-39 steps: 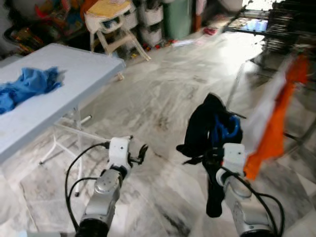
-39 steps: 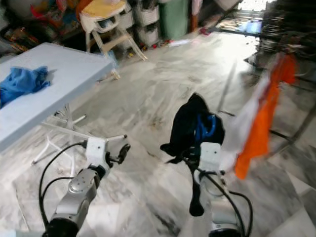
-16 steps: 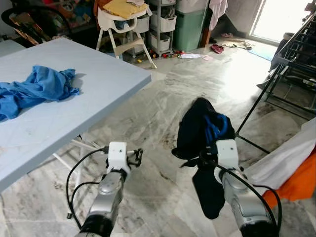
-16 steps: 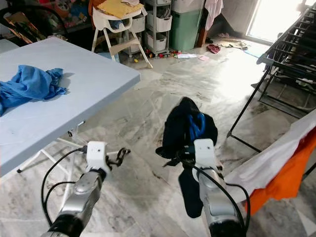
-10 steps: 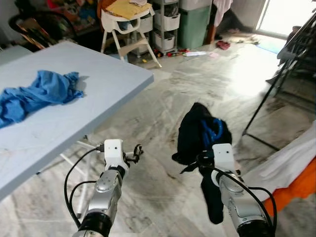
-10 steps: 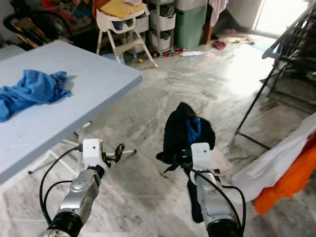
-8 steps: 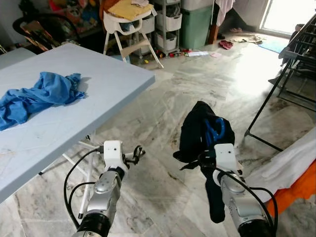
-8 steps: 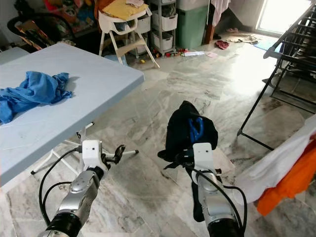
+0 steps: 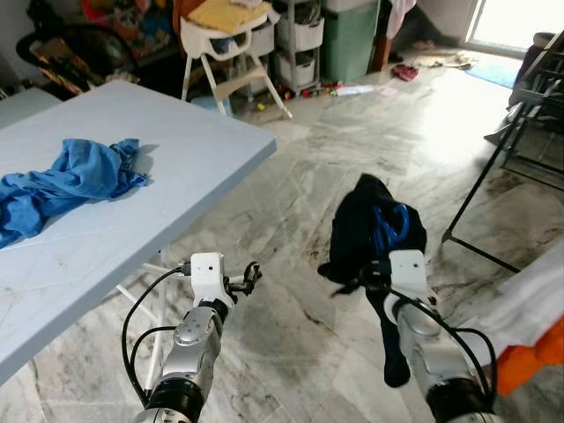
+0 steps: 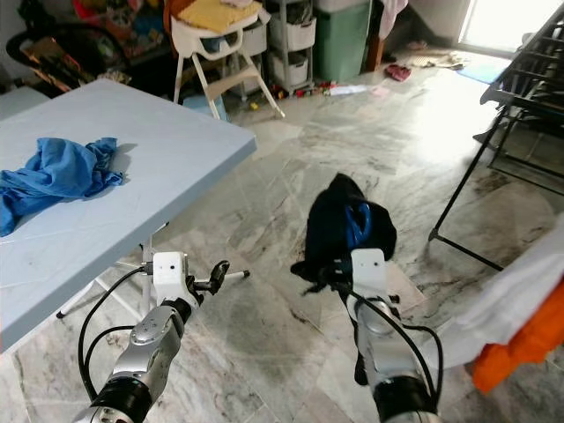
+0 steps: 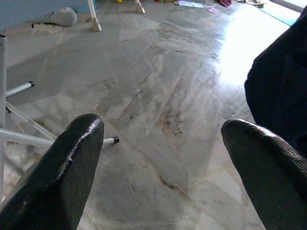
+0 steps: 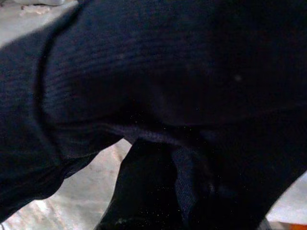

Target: Hang hanger

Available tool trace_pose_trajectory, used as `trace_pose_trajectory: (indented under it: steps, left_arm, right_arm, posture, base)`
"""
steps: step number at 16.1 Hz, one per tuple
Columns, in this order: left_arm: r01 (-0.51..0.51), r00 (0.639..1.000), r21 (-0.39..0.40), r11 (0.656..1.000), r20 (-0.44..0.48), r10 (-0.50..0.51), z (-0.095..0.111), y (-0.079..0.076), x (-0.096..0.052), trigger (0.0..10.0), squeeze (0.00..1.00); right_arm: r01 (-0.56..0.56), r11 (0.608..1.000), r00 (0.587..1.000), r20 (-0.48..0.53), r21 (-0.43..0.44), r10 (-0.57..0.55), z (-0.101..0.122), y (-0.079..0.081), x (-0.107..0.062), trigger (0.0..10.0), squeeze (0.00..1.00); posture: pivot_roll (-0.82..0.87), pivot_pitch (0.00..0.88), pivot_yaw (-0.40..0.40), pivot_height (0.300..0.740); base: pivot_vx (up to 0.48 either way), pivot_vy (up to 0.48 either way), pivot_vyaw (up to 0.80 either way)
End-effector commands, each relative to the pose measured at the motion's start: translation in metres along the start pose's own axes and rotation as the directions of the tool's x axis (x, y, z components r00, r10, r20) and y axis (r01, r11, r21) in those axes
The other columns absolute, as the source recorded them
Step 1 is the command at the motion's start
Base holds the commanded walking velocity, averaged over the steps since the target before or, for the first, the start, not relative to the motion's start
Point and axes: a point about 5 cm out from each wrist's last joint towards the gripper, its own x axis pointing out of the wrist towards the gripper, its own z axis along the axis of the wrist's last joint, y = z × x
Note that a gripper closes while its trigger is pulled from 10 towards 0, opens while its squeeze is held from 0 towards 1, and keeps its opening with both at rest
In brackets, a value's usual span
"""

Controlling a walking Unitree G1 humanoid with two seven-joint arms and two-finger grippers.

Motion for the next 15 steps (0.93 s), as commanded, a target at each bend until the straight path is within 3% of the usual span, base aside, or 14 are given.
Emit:
trace_pose_trajectory:
  steps: [1,8,15]
  left_arm:
    - [-0.005,1.000,0.006,1.000,0.008,0.005,0.004,0.002,0.002,10.0,0.00]
    - [0.026,1.000,0.015,1.000,-0.003,-0.026,0.006,-0.002,0.007,10.0,0.00]
    - [0.050,0.998,0.003,0.999,-0.026,-0.050,0.005,-0.010,0.011,10.0,0.00]
  right_arm:
    - [-0.018,1.000,1.000,0.025,0.018,0.017,0.005,0.006,0.001,10.0,0.00]
    - [-0.022,0.999,1.000,0.018,0.024,0.021,-0.006,0.011,-0.005,10.0,0.00]
    - [-0.005,1.000,1.000,0.030,0.015,0.005,-0.003,0.004,-0.006,10.0,0.00]
  posture:
    - [-0.19,0.000,0.099,0.740]
    - [-0.22,0.000,0.107,0.740]
    - [-0.24,0.000,0.099,0.740]
  base:
    - [0.424,0.000,-0.80]
    - [0.437,0.000,-0.71]
    - [0.440,0.000,0.00]
